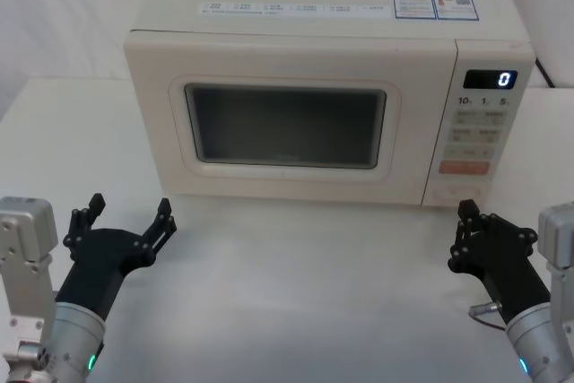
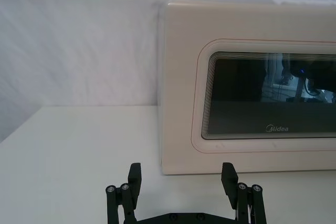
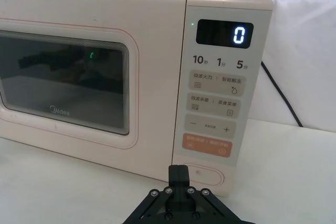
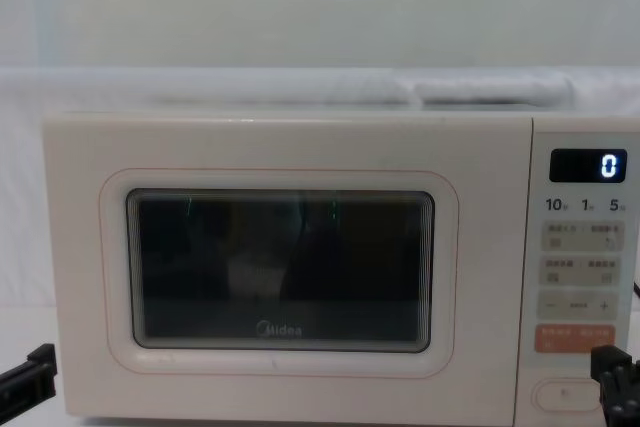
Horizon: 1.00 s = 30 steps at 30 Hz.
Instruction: Press the button to open the microwave door with one hand; close the microwave door with the other hand.
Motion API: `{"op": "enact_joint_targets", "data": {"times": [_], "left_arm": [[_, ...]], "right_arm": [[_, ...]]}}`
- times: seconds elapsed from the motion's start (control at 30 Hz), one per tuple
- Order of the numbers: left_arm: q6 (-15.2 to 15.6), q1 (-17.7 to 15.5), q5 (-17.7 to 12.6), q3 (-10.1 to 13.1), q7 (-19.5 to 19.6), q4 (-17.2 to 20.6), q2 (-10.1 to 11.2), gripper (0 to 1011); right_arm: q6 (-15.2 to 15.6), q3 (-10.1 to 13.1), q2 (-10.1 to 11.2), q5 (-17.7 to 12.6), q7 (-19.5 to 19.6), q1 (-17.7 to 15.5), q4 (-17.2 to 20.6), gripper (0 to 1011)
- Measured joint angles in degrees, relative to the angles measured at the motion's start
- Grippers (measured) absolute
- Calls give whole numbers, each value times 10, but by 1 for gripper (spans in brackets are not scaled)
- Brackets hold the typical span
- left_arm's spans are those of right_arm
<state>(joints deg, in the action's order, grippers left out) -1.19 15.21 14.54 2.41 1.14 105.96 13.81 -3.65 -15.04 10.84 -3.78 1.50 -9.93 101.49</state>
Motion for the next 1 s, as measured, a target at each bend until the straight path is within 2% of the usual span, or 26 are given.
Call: {"op": "enact_joint_targets", "data": {"times": [0.17,0.43,0.73,1.0], "left_arm": [[0,0,0,0,0,0,0,1001],[0,0,0,0,0,0,0,1001],[0,0,0,0,0,0,0,1001],[0,0,0,0,0,0,0,1001]], "right_arm": [[0,0,0,0,0,0,0,0],[10,10,-13,7,-14,5,-6,0],[19,27,-35,-4,-35,25,-40,0],[23,39,-52,1,-41,49,-82,0]]}}
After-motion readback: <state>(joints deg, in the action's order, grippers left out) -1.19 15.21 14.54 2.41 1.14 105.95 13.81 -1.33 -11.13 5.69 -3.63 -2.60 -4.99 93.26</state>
